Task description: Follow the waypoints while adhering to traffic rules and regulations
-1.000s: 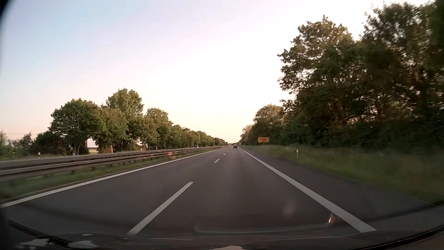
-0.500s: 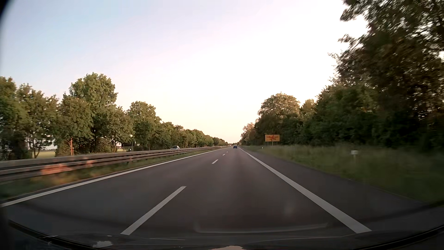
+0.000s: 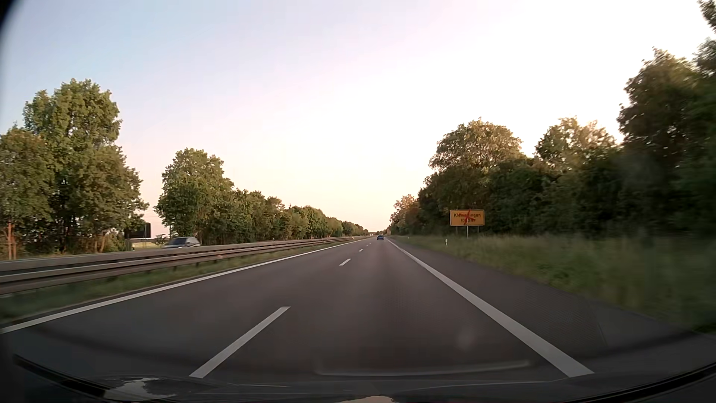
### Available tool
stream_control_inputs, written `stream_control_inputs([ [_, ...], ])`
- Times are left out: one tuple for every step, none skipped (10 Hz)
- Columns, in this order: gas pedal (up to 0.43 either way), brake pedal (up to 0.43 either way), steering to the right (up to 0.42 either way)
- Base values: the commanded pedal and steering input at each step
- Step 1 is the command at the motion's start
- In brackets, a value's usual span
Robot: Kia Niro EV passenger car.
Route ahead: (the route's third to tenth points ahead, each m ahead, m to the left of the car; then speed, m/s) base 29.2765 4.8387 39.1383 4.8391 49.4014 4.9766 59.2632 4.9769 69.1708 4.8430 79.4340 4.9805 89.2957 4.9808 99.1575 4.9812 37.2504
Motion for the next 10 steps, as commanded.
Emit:
stream_control_inputs([
  [0.118,0.012,0.0],
  [0.118,0.012,0.0],
  [0.118,0.018,0.0],
  [0.118,0.012,0.0],
  [0.118,0.018,0.0],
  [0.13,0.018,0.0],
  [0.13,0.018,0.0],
  [0.13,0.018,0.0],
  [0.138,0.018,0.0],
  [0.138,0.018,0.0],
])
